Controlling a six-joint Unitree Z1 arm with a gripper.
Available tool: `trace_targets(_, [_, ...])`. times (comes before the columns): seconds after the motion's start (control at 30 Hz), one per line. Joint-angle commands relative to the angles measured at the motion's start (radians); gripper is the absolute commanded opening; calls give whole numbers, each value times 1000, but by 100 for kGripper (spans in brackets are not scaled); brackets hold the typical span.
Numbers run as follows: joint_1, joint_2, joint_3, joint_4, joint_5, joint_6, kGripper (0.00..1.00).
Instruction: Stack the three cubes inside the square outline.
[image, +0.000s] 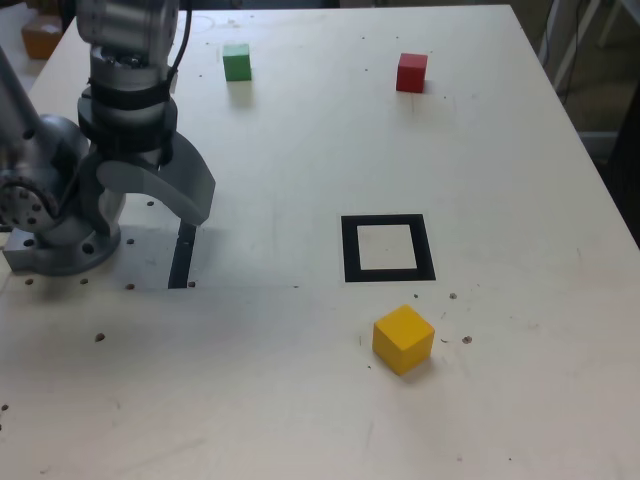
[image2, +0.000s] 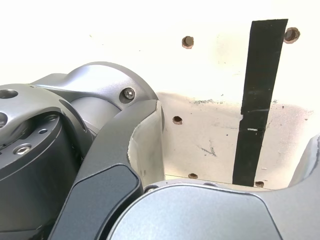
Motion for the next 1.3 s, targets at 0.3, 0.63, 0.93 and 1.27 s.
trace_targets(0.3, [-2, -4, -1, 9, -12, 3, 100])
trace_targets(0.63, [-2, -7, -18, 47, -9, 10, 100])
trace_targets(0.93, [-2, -20, -87, 78, 17, 24, 99])
trace_targets(1.27, [49, -9, -272, 87, 84, 72, 99])
